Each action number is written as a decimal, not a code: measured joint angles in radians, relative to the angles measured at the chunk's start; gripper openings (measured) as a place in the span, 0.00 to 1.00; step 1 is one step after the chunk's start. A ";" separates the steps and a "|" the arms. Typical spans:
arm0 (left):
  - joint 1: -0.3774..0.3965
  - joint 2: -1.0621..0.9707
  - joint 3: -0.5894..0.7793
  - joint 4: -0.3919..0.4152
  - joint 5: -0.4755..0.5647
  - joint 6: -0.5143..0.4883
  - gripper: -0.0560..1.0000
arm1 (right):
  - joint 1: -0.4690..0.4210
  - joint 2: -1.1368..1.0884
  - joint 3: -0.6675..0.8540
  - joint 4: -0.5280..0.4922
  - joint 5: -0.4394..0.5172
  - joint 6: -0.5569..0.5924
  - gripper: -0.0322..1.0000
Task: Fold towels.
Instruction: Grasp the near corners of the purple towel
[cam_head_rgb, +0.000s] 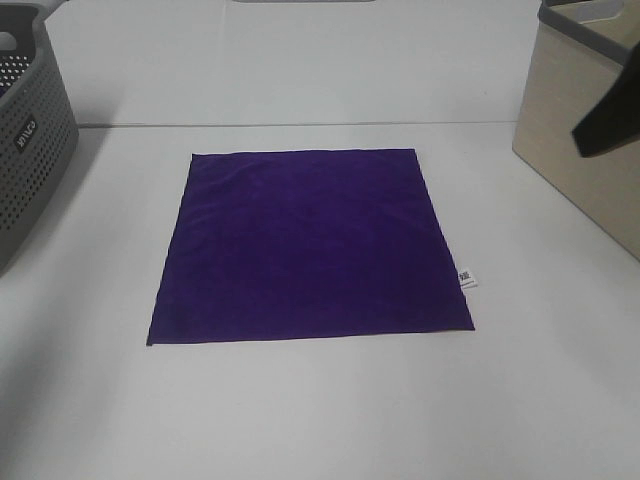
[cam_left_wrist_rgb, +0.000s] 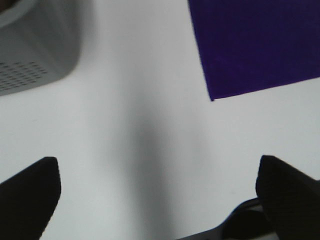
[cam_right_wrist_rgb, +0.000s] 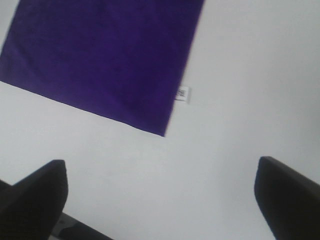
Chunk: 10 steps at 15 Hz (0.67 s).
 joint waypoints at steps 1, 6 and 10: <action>0.000 0.094 0.000 -0.091 -0.019 0.076 0.99 | 0.000 0.070 -0.003 0.074 -0.008 -0.071 0.98; 0.000 0.526 0.000 -0.415 -0.128 0.401 0.99 | -0.218 0.422 0.017 0.512 0.123 -0.464 0.97; 0.000 0.772 -0.001 -0.598 -0.183 0.616 0.99 | -0.269 0.564 0.053 0.515 0.094 -0.499 0.97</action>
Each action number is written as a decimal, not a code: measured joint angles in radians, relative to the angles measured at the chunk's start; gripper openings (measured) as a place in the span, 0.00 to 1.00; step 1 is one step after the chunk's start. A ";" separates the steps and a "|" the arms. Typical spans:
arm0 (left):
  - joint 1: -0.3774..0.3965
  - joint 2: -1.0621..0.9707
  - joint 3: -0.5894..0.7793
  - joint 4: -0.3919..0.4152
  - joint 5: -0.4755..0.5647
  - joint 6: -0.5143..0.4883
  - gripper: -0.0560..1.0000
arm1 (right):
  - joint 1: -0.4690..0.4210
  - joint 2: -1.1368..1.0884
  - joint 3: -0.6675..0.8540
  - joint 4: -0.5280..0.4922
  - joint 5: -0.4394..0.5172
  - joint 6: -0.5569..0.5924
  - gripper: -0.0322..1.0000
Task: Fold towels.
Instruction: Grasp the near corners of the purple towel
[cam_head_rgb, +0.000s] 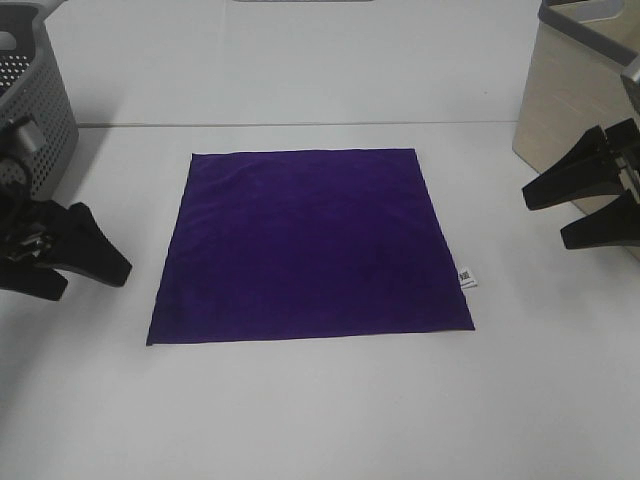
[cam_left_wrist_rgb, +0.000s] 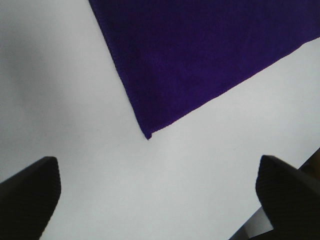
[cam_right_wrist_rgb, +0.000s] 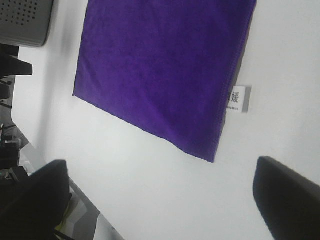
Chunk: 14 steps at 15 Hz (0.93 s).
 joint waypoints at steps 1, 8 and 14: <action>0.000 0.046 0.000 -0.031 -0.023 0.029 0.99 | 0.001 0.015 0.001 -0.006 -0.014 -0.002 0.97; 0.000 0.114 -0.001 -0.075 -0.052 0.045 0.99 | 0.001 0.018 0.001 -0.007 -0.020 -0.003 0.97; 0.000 0.123 -0.001 -0.084 -0.136 0.045 0.99 | 0.001 0.053 0.001 -0.063 -0.090 0.056 0.97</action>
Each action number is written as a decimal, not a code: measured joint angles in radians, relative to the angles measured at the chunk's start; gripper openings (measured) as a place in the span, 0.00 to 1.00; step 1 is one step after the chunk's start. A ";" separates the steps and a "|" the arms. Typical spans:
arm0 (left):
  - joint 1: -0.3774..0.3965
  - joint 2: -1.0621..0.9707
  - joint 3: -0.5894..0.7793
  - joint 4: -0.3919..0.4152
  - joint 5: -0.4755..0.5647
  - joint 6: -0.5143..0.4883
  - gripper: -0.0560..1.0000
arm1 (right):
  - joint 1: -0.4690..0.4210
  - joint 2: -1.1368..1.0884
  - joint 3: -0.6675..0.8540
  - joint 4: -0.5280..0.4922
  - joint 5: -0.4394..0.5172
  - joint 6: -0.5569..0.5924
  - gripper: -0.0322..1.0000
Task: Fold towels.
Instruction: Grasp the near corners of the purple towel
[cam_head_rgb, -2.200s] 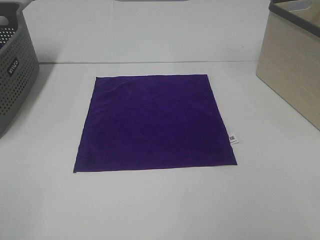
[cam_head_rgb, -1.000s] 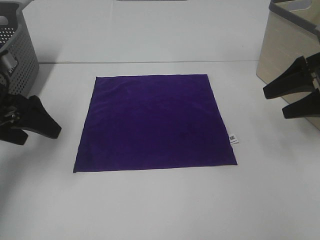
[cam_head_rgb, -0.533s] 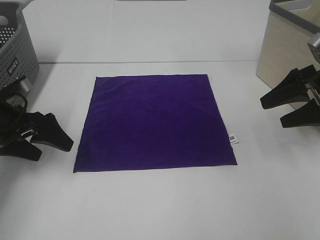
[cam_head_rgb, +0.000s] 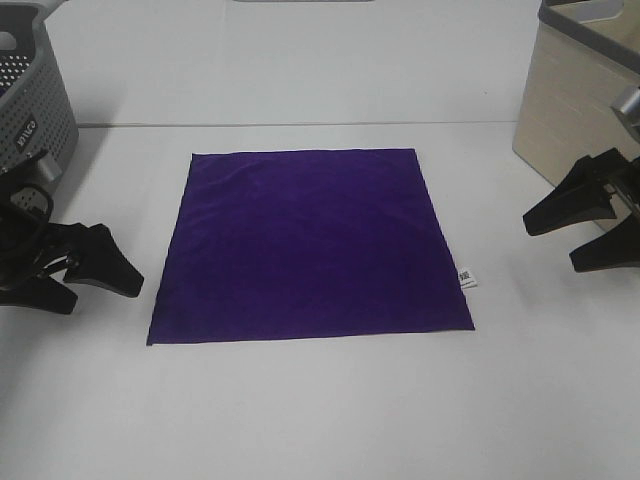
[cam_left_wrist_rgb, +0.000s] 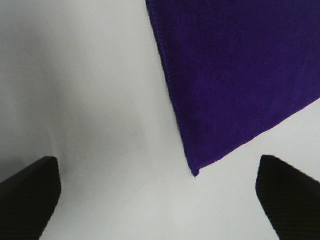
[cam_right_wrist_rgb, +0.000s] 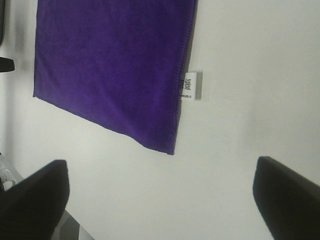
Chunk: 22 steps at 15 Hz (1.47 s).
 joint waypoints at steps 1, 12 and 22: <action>0.000 0.014 0.000 -0.001 -0.009 0.000 0.99 | 0.004 0.036 0.000 0.003 -0.009 0.000 0.97; -0.001 0.059 -0.015 -0.085 0.008 0.025 0.99 | 0.142 0.164 0.002 -0.014 -0.095 0.065 0.95; -0.266 0.192 -0.187 -0.099 0.083 -0.134 0.89 | 0.389 0.270 -0.113 0.042 -0.120 0.137 0.72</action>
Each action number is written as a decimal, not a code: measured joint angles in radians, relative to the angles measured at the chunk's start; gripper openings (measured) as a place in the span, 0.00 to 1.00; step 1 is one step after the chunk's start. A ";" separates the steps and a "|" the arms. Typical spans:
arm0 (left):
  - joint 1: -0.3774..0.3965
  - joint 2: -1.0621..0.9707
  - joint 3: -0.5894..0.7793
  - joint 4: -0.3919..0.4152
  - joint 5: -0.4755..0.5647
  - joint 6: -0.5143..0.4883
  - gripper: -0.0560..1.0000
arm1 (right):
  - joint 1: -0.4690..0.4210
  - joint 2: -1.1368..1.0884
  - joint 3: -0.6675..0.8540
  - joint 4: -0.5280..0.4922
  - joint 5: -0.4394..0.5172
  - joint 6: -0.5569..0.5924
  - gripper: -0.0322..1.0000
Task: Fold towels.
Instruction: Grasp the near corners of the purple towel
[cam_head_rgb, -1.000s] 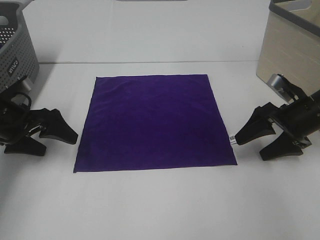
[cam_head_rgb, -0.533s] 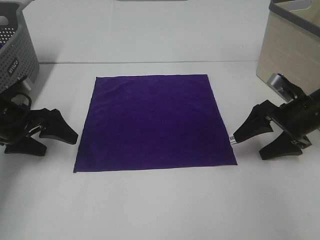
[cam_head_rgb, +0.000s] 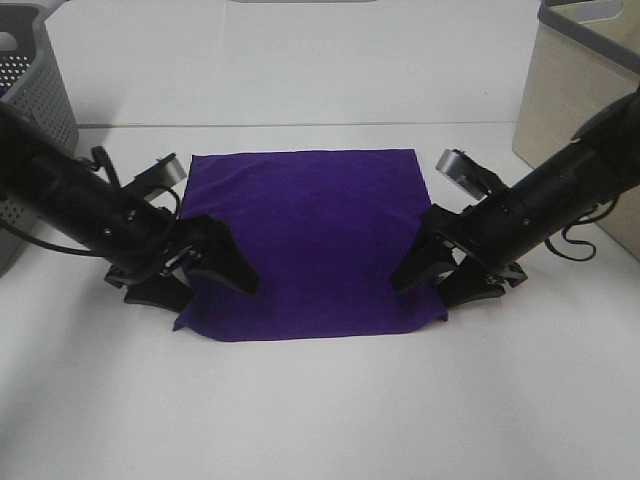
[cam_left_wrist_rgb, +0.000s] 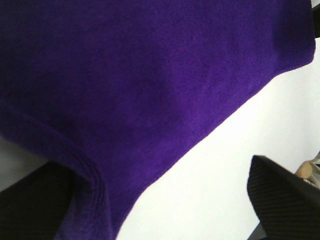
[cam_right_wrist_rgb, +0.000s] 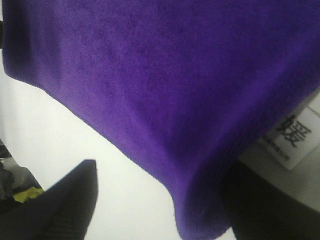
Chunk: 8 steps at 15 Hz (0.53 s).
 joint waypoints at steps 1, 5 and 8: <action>-0.037 0.027 -0.045 0.032 0.022 -0.064 0.86 | 0.039 0.008 -0.030 -0.042 -0.009 0.043 0.66; -0.119 0.087 -0.159 0.185 0.048 -0.271 0.41 | 0.087 0.015 -0.071 -0.168 -0.060 0.160 0.31; -0.119 0.099 -0.168 0.213 0.044 -0.290 0.06 | 0.087 0.024 -0.071 -0.173 -0.059 0.176 0.06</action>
